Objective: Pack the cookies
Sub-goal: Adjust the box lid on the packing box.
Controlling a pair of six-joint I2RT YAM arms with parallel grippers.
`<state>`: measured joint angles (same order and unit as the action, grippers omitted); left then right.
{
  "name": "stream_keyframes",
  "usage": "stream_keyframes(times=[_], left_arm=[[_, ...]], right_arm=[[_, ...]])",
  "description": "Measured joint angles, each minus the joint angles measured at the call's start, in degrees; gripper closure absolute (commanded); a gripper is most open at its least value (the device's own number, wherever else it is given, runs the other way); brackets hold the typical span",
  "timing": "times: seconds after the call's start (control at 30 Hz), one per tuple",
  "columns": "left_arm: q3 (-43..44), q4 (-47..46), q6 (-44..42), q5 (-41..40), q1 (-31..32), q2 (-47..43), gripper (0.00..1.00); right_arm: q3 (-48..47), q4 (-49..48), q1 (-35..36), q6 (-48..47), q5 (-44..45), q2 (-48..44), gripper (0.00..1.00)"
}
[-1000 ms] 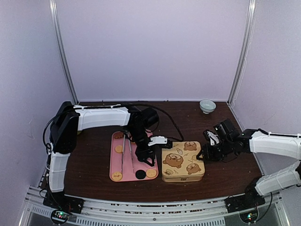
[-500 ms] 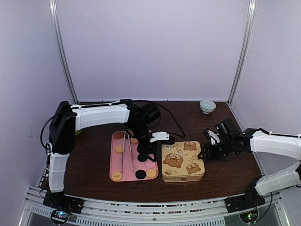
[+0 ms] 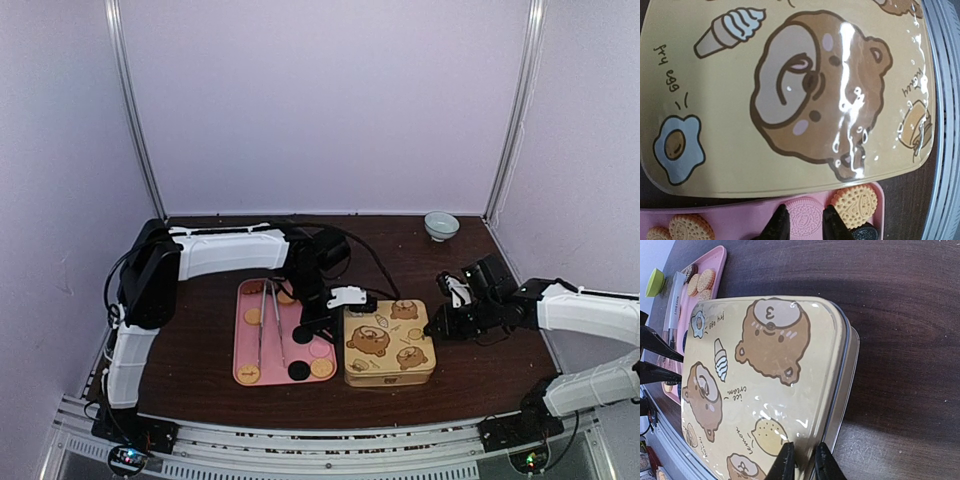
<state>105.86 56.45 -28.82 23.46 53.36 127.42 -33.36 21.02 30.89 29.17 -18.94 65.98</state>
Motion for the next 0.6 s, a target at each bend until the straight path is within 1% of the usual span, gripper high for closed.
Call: stream_keyframes(times=[0.13, 0.27, 0.47, 0.6], left_arm=[[0.0, -1.25, 0.61, -1.14, 0.0, 0.2, 0.8], [0.94, -2.67, 2.54, -1.95, 0.0, 0.39, 0.8], [5.44, -3.67, 4.81, -1.46, -0.02, 0.46, 0.8], [6.16, -4.55, 5.68, 0.0, 0.02, 0.42, 0.8]], right_arm=[[0.09, -0.15, 0.0, 0.85, 0.0, -0.02, 0.86], [0.09, -0.31, 0.13, 1.31, -0.04, 0.17, 0.86], [0.11, 0.07, 0.37, 2.1, 0.83, 0.98, 0.85], [0.2, 0.81, 0.72, 2.69, 1.88, 0.72, 0.79]])
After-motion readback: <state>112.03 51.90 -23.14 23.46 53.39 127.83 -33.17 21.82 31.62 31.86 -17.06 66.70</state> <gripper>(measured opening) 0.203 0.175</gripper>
